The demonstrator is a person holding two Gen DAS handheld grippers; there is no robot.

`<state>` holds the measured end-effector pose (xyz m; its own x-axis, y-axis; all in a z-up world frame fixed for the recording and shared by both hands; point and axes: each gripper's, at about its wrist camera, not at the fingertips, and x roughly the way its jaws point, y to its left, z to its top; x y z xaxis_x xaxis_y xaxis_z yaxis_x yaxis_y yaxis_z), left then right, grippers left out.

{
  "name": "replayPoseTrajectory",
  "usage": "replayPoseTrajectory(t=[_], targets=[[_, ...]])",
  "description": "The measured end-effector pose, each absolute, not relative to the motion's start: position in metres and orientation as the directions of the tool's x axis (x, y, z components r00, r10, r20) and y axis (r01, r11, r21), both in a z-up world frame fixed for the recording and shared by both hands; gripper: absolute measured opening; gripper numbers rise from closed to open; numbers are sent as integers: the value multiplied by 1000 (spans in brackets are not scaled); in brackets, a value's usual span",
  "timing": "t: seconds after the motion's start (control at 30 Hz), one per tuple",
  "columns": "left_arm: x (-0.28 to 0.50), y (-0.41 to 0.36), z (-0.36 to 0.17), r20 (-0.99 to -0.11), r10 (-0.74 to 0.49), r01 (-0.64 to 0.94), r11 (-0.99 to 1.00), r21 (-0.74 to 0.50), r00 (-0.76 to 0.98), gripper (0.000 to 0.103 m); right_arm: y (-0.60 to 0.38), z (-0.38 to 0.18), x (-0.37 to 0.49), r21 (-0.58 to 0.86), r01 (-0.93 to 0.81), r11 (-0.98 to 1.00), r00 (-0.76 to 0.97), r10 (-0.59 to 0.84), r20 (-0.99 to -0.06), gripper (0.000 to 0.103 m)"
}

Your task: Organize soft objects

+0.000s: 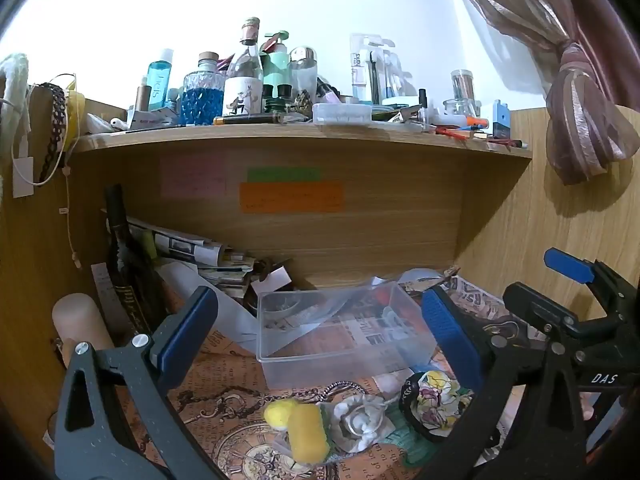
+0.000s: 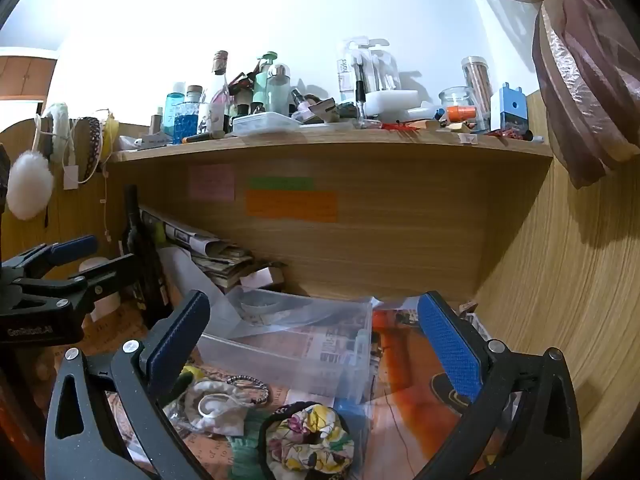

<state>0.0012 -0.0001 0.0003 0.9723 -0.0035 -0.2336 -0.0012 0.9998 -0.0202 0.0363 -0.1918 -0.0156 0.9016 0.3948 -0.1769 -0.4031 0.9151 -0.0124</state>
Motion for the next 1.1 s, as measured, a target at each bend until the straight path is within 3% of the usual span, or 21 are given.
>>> replayPoseTrajectory(t=[1.1], targets=[[-1,-5,-4,-210,0,0,1000,0,978,103,-190,-18,36,-19,-404,915,903,395,-171,103]])
